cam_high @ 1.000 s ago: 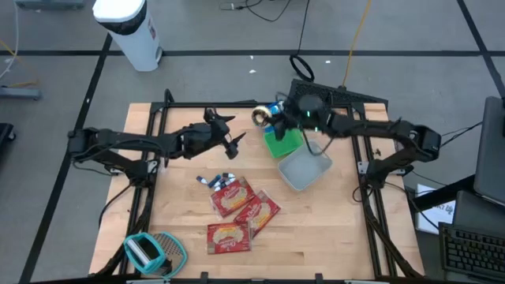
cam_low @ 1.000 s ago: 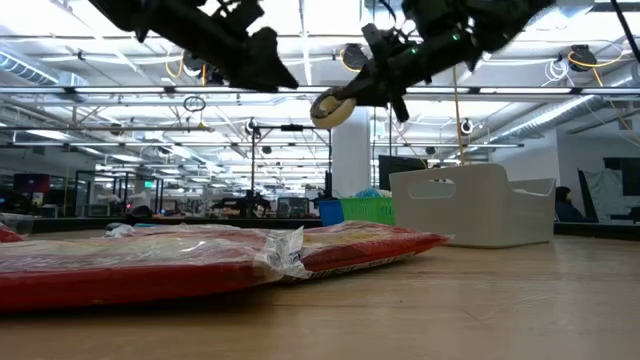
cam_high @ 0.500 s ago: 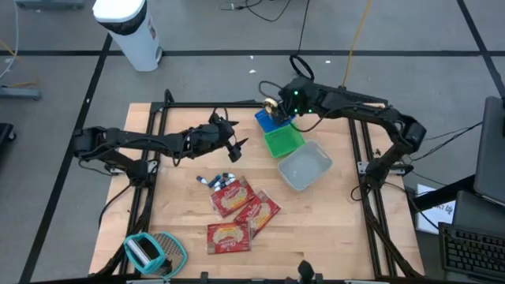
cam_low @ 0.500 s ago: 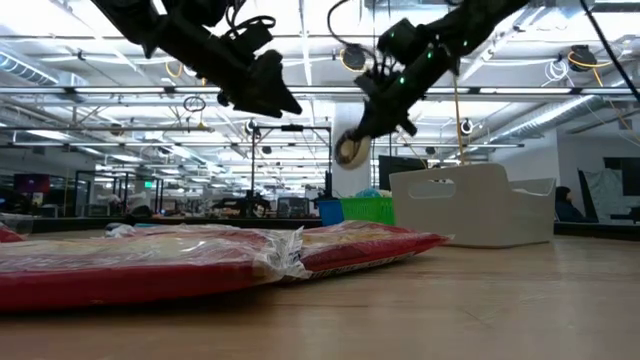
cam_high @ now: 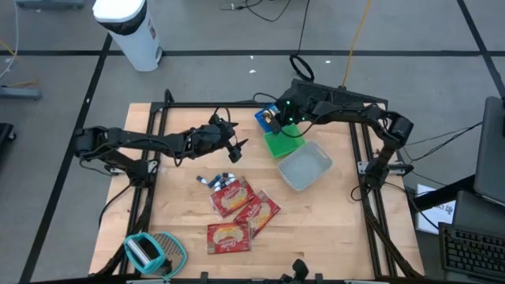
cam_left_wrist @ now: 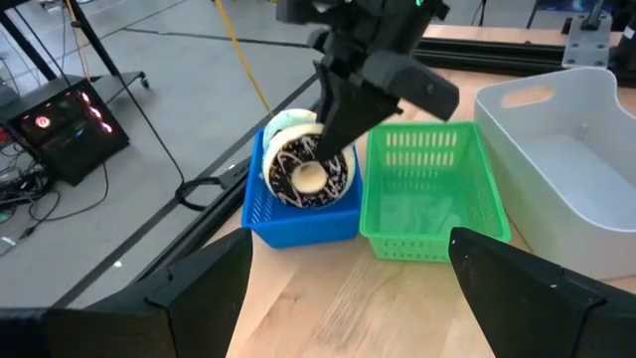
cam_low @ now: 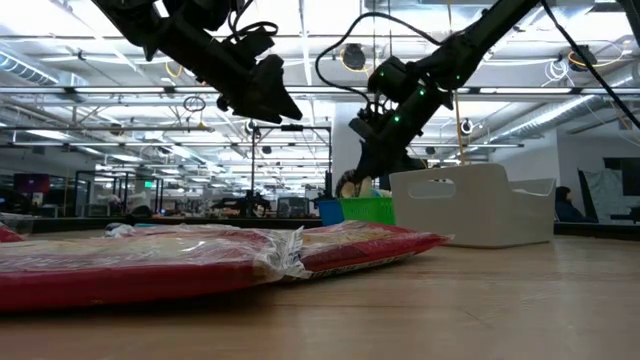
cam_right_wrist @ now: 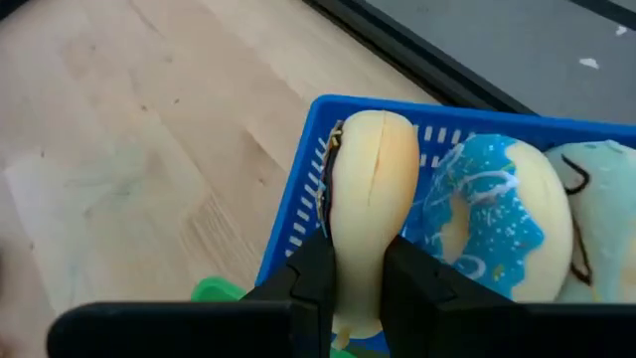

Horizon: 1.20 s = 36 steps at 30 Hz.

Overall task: Pick & Place Food Item
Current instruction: Put the black donut into the blue bin

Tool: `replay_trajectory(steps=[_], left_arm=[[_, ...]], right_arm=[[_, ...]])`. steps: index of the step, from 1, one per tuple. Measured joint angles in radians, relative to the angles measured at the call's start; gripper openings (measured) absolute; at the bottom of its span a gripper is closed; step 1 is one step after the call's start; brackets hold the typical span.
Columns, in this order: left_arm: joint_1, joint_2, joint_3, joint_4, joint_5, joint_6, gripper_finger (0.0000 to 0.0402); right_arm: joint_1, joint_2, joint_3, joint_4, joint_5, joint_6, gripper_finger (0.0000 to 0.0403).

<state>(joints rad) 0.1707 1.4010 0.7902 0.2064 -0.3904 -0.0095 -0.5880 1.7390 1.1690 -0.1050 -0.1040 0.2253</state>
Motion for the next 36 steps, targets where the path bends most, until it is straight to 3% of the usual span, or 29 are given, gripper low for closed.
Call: replay_trajectory(steps=[15, 29, 36], left_arm=[[0.0, 0.0, 0.0, -0.001, 0.0, -0.02, 0.0346], [0.0, 0.0, 0.0, -0.001, 0.0, -0.022, 0.0347], [0.0, 0.0, 0.0, -0.001, 0.0, -0.026, 0.0347]], right_arm=[[0.0, 0.027, -0.014, 0.042, 0.002, -0.002, 0.0057], [0.0, 0.027, -0.014, 0.042, 0.02, -0.025, 0.0145], [0.001, 0.027, -0.014, 0.042, 0.055, -0.074, 0.017]])
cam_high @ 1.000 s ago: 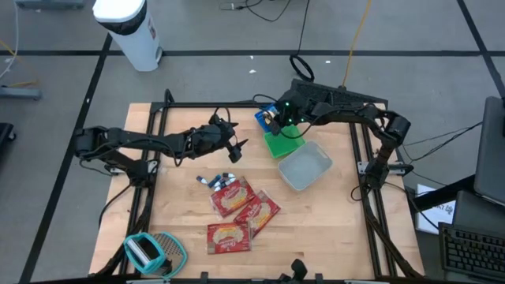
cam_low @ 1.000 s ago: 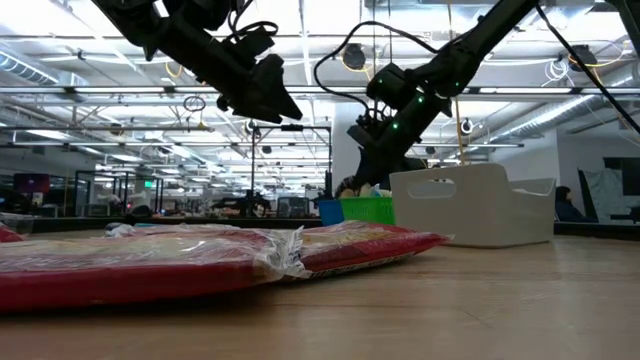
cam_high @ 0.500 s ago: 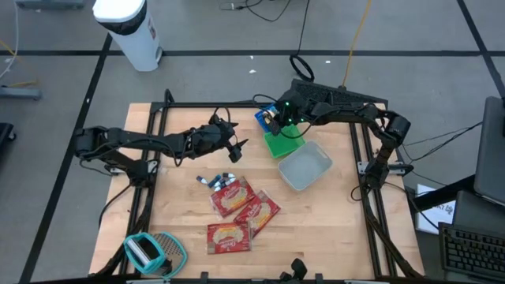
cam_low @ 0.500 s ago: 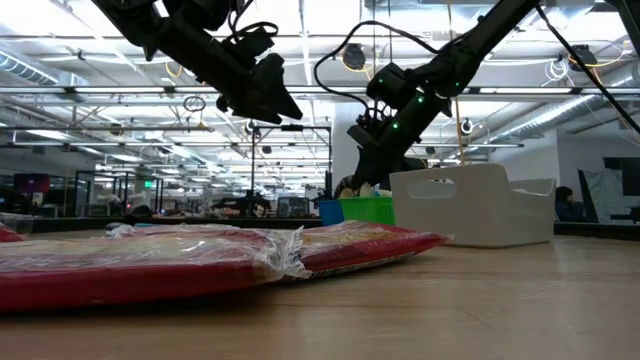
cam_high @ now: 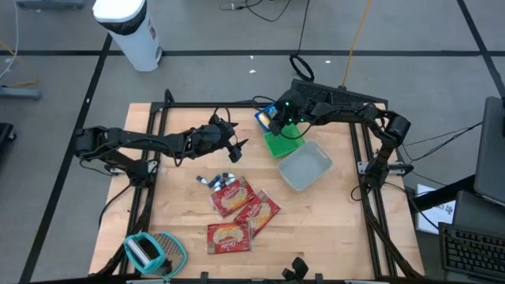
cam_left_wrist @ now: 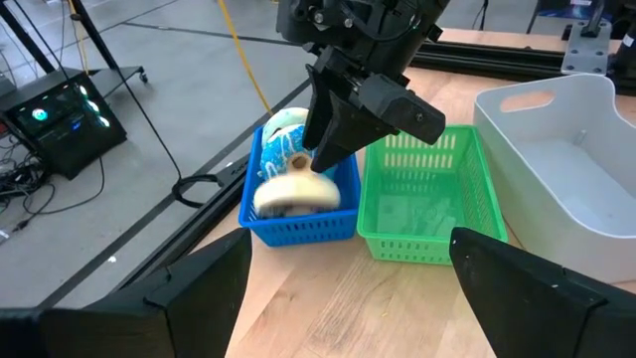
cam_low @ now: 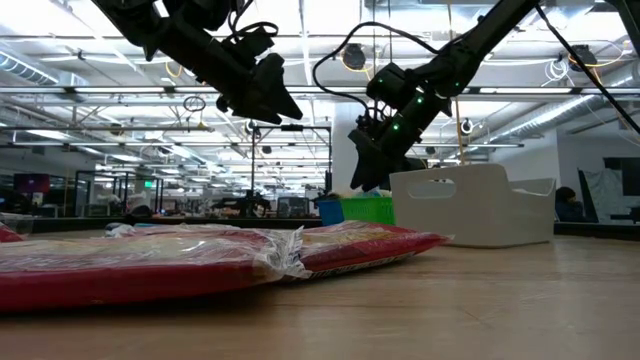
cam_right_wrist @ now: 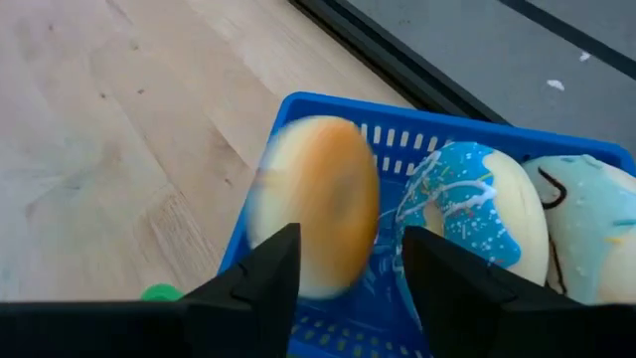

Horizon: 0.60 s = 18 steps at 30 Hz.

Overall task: Pick & Place Food Item
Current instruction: Put the black donut into the blue bin

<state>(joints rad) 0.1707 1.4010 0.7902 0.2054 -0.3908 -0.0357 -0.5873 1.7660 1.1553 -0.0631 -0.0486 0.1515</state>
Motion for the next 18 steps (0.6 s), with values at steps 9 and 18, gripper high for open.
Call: replay_trajectory(steps=[9, 18], left_arm=[[0.0, 0.0, 0.0, 0.0, 0.0, 0.0, 0.0347], [0.0, 0.0, 0.0, 0.0, 0.0, -0.002, 0.0347]], right_arm=[[0.01, 0.0, 0.0, 0.003, -0.003, -0.002, 0.0173], [0.139, 0.0, 0.0, 0.088, 0.251, -0.165, 0.0185]])
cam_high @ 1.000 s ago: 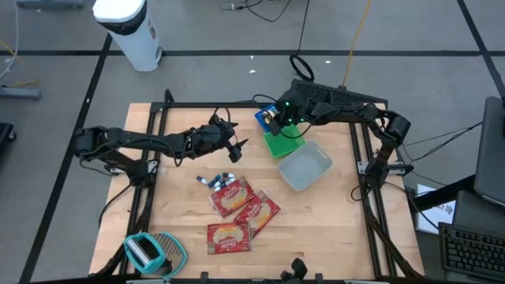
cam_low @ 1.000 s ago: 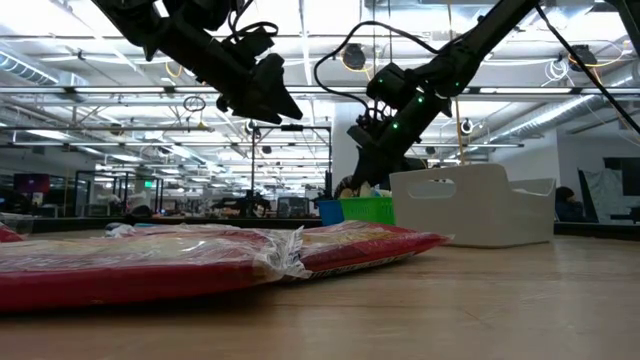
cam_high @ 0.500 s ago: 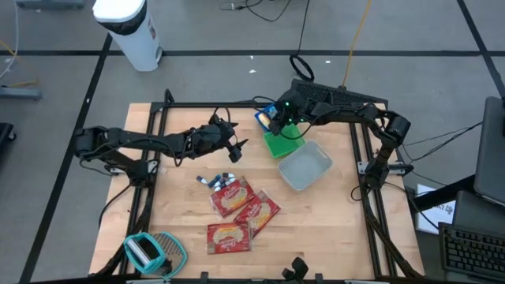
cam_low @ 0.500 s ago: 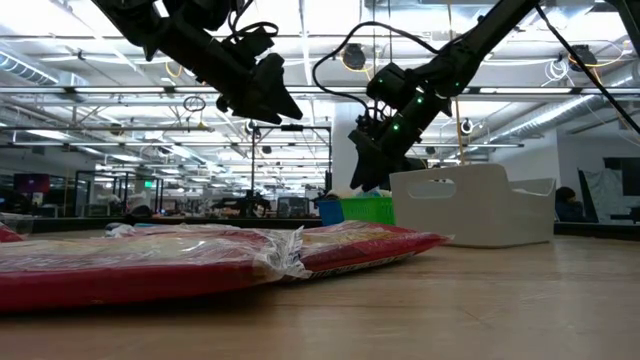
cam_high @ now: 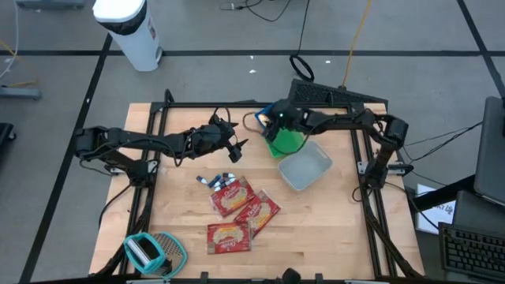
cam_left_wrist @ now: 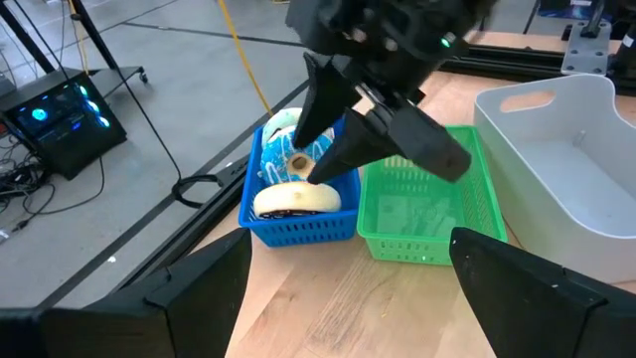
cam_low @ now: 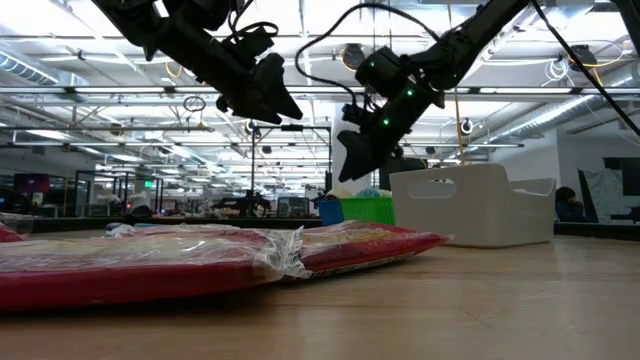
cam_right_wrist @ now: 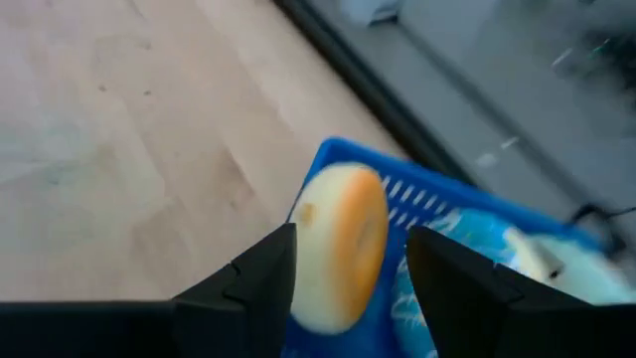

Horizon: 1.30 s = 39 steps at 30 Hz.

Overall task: Pick & Place Food Item
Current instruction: Put the black donut into the blue bin

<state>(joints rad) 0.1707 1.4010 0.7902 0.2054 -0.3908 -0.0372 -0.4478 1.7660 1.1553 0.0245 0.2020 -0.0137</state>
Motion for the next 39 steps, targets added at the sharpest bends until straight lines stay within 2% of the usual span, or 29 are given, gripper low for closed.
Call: replay_trajectory(steps=[5, 16, 33, 39], left_arm=[[0.0, 0.0, 0.0, 0.0, 0.0, -0.003, 0.0347], [-0.003, 0.0, 0.0, 0.0, 0.0, -0.02, 0.0347], [-0.003, 0.0, 0.0, -0.003, 0.0, -0.022, 0.0347], [-0.003, 0.0, 0.0, -0.003, 0.0, -0.021, 0.0347]], right_arm=[[0.056, 0.0, 0.0, 0.049, 0.138, -0.093, 0.0195], [0.063, 0.067, 0.001, 0.085, 0.14, -0.123, 0.02], [0.013, 0.06, 0.0, 0.076, 0.14, -0.057, 0.0196], [0.009, 0.059, 0.0, 0.045, 0.255, -0.087, 0.0196]])
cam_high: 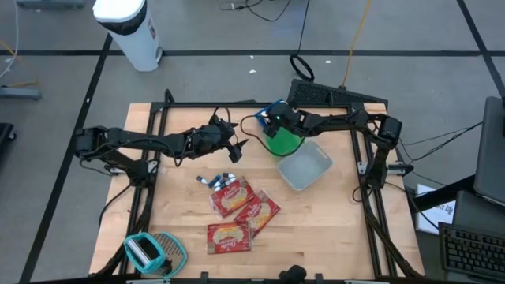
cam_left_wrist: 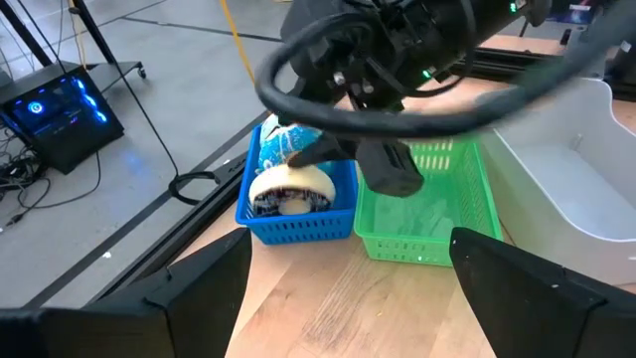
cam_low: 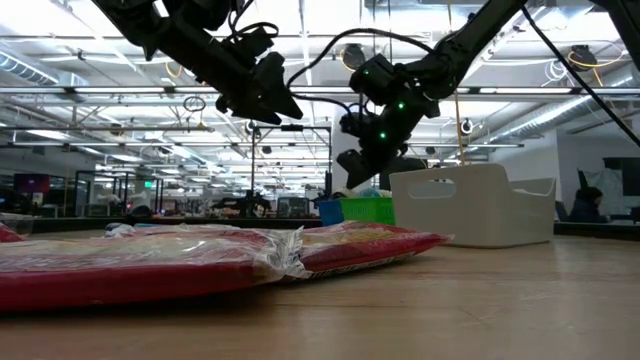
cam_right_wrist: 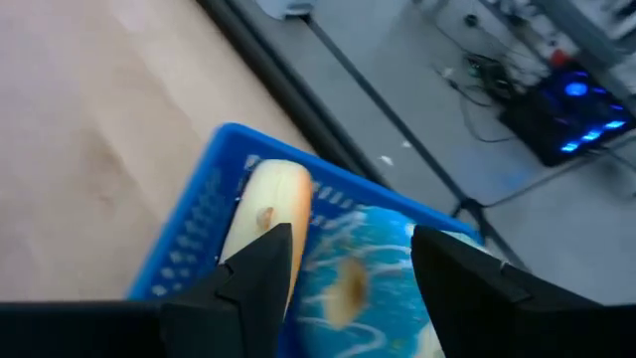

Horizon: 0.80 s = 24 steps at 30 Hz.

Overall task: Pick & Place Food Item
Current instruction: Put the black donut into the blue bin, then put the small blue food coloring bottle into the green bin

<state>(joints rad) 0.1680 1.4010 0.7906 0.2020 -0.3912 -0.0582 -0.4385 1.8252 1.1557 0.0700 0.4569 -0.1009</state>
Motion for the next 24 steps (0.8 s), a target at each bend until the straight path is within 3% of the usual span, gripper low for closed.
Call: replay_trajectory(steps=[15, 24], left_arm=[[0.001, 0.0, 0.0, 0.0, 0.0, 0.001, 0.0347], [0.001, 0.0, 0.0, 0.0, 0.0, 0.001, 0.0347]], right_arm=[[0.002, 0.0, 0.0, -0.067, 0.222, -0.024, 0.0196], [0.002, 0.0, 0.0, -0.113, 0.281, -0.013, 0.0196]])
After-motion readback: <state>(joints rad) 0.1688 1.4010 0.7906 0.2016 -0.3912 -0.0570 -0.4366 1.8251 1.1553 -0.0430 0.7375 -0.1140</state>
